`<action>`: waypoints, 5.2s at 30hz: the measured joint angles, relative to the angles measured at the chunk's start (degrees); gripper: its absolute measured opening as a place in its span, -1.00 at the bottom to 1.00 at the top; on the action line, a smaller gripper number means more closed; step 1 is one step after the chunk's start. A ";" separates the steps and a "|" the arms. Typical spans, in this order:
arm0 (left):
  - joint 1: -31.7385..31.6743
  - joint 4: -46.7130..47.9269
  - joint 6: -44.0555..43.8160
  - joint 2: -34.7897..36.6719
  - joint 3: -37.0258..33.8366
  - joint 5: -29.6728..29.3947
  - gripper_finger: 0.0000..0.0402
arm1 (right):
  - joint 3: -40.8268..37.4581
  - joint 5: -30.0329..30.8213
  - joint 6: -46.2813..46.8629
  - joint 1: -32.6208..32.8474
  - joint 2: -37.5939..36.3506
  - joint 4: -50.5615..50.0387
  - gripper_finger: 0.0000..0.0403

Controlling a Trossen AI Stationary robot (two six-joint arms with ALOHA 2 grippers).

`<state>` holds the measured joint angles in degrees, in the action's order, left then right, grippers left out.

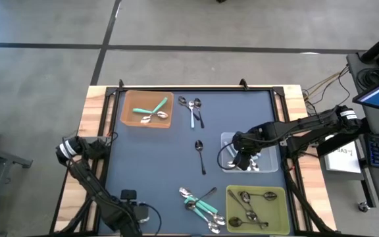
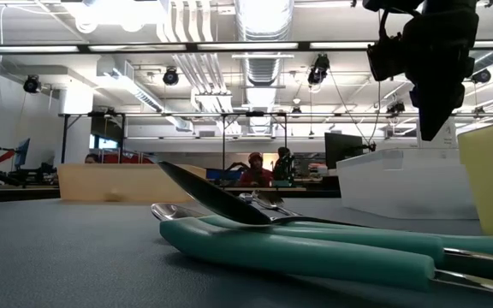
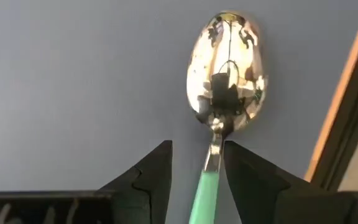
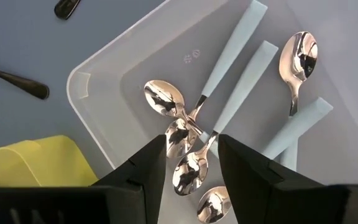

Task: Sort silverware by color (type)
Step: Put the green spoon into the orange bin, then put the black spoon into the yellow bin

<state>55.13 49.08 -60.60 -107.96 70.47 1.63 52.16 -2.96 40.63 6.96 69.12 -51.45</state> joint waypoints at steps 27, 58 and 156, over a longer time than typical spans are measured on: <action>-15.33 -1.77 -7.18 0.11 -0.19 -2.02 -1.00 | 0.00 0.00 -3.33 -0.05 0.00 -0.07 -0.32; -76.25 6.74 57.89 11.26 4.74 -23.83 -1.00 | 0.00 12.63 -6.40 -3.96 -0.02 0.42 -0.32; -27.40 -8.89 4.54 33.82 -5.60 -23.09 -0.43 | 19.14 -2.16 -38.18 17.18 40.36 31.56 -0.32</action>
<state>27.74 40.20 -56.05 -74.15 64.86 -21.45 71.30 -5.12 2.45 24.15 109.48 -19.88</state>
